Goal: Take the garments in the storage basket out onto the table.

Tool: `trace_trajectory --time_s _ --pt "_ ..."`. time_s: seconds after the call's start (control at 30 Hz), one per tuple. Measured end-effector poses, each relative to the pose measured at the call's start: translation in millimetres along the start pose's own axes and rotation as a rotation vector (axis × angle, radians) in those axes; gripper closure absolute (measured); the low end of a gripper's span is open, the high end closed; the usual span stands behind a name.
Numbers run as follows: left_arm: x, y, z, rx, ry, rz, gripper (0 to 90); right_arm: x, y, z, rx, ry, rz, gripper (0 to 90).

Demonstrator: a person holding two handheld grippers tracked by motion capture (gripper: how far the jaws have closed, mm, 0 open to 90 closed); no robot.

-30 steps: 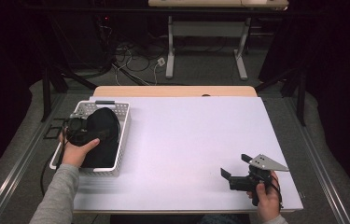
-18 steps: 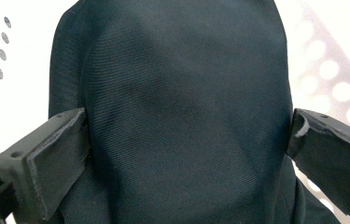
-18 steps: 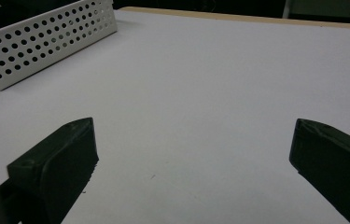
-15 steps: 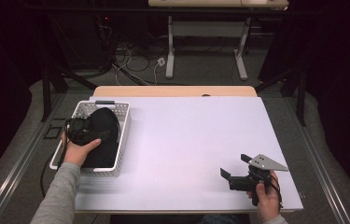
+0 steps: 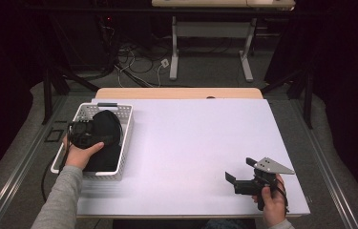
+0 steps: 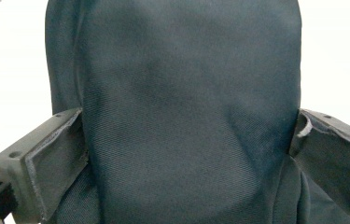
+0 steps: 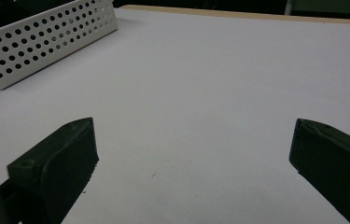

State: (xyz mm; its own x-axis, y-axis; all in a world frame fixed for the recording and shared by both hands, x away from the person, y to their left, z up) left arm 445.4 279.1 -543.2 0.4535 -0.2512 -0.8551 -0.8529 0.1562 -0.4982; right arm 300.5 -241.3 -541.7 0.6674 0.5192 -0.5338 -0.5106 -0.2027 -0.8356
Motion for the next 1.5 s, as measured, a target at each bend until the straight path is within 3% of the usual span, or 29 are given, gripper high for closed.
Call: trace_trajectory --time_s 0.43,0.63,0.77,1.13,1.5 --pt "3.1 2.4 0.8 0.009 -0.006 0.031 0.1 1.4 1.0 0.2 0.013 -0.009 0.013 0.8" --pt "5.2 6.5 2.0 -0.005 0.011 0.093 5.8 2.1 1.2 0.1 0.012 -0.008 0.017 0.9" --pt "4.9 6.6 2.6 -0.003 0.014 0.102 8.5 2.3 1.1 0.3 0.01 -0.01 0.016 0.9" --pt "5.4 6.7 2.7 -0.009 0.006 0.088 17.2 2.1 1.1 -0.5 0.005 -0.008 0.018 1.0" --pt "3.9 6.5 0.0 0.011 0.015 0.079 36.8 2.9 1.2 -0.1 0.002 -0.011 0.019 1.1"
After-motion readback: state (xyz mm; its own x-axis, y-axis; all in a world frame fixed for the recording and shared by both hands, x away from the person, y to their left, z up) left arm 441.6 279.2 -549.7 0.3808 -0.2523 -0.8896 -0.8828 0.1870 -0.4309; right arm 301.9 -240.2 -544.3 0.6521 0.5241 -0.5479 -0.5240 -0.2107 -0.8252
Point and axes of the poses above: each handheld gripper's, and its own axes: x roughly forward along the jaws, y roughly out of its underside, z roughly to its left, the point moved 4 cm from there along x, roughly forward along the jaws, and after that the axes turned 9 degrees about z, right-handed, at the moved point
